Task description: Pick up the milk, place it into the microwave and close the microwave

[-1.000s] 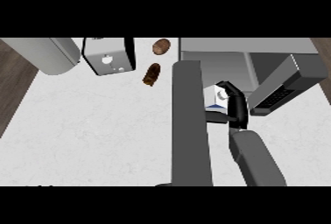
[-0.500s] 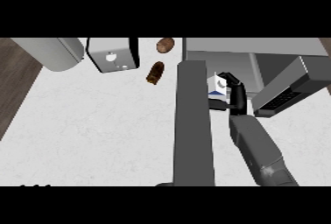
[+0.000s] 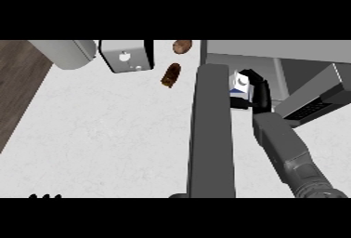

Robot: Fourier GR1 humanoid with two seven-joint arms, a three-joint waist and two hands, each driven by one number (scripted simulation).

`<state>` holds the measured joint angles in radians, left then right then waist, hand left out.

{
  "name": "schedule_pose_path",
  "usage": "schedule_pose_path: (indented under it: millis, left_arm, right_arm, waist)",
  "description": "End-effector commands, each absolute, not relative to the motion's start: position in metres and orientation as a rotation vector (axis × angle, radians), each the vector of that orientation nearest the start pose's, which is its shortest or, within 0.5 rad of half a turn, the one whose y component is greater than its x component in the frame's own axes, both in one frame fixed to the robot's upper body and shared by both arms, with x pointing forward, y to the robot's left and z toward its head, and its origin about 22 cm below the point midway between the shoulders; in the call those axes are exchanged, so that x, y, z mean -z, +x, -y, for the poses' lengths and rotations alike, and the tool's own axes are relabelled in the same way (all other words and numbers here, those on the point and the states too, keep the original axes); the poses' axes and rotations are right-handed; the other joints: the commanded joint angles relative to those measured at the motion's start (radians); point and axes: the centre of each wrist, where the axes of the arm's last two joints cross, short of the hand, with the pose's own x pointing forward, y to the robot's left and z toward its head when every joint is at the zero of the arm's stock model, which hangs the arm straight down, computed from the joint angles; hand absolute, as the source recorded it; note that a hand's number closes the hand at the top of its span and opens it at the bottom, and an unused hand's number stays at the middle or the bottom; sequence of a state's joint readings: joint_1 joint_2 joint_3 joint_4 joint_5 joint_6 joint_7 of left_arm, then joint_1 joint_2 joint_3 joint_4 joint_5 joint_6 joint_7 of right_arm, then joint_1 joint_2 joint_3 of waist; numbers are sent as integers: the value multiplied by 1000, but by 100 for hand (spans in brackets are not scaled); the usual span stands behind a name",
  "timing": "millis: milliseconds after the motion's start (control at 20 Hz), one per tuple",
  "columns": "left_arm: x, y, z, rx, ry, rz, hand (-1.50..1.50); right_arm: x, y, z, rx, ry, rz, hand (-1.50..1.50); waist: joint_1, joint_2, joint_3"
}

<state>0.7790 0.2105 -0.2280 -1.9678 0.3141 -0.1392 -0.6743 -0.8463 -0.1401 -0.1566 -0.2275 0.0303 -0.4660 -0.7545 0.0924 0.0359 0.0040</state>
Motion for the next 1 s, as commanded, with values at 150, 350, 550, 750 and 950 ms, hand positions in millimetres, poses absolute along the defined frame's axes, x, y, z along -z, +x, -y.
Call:
schedule_pose_path:
  millis: [150,350,550,750,950]
  left_arm:
    - [1,59,-255,-181,-210,1922,-150]
    - [6,60,-258,-174,-210,1904,-150]
    - [3,62,-260,-188,-203,1901,-150]
    - [4,61,-265,-185,-206,1901,-150]
    - [5,66,-264,-155,-216,1898,-150]
  right_arm:
    - [26,404,229,-258,-702,1852,150]
    - [18,408,241,-257,-748,1871,150]
    - [2,418,230,-117,-701,1938,150]
    - [2,418,231,-125,-789,1979,150]
    - [-11,425,239,-140,-971,1946,150]
  waist:
    - [29,14,1]
    - [41,23,2]
    - [38,23,4]
    - [43,22,3]
    - [53,32,2]
